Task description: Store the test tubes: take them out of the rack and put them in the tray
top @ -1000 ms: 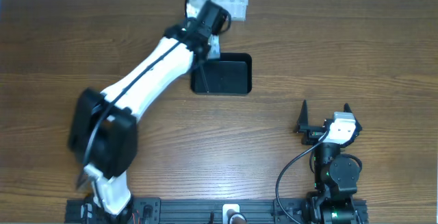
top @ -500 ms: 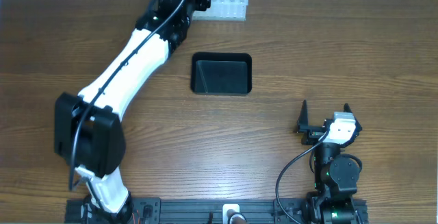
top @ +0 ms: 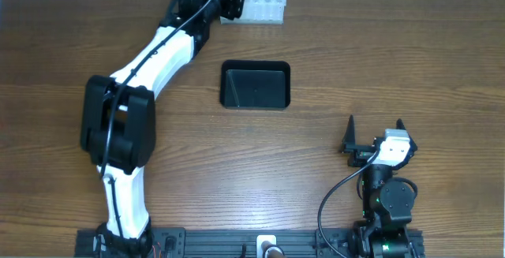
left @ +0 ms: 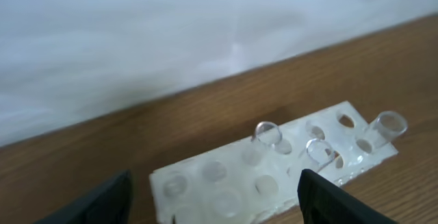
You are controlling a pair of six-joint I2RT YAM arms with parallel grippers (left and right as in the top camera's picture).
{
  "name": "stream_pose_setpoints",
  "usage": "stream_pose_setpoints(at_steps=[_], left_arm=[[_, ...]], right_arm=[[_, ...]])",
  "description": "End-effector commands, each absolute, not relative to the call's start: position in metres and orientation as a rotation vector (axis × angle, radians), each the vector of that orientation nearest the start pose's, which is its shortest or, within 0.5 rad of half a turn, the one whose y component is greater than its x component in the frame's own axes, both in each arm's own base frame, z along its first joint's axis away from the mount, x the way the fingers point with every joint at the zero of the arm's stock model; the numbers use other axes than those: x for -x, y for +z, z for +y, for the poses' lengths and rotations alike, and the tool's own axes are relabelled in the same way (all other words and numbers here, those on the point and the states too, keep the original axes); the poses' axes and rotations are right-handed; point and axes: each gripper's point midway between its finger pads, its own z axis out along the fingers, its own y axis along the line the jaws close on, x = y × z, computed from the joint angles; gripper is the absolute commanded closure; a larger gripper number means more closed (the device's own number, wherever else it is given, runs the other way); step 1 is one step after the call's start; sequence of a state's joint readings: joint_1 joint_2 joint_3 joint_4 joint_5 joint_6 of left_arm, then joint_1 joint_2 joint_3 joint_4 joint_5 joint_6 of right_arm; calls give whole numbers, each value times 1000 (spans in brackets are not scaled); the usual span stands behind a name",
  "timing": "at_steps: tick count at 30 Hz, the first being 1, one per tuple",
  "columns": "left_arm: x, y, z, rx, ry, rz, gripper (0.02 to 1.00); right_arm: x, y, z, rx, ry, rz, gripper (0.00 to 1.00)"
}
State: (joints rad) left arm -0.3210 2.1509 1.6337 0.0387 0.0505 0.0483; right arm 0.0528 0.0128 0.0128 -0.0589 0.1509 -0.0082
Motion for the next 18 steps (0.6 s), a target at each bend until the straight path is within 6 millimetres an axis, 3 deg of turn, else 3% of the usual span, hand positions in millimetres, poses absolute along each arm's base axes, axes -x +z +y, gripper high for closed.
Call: stream_pose_setpoints(at_steps=[1,18], left_arm=[[-604,143,-217,-463,-257,1996,255],[-620,125,-225,-465,-278,1931,248]], right_arm=[[-246,160,-13,-59,-94,1630,9],[-246,160,-13,-59,-94,1630,7]])
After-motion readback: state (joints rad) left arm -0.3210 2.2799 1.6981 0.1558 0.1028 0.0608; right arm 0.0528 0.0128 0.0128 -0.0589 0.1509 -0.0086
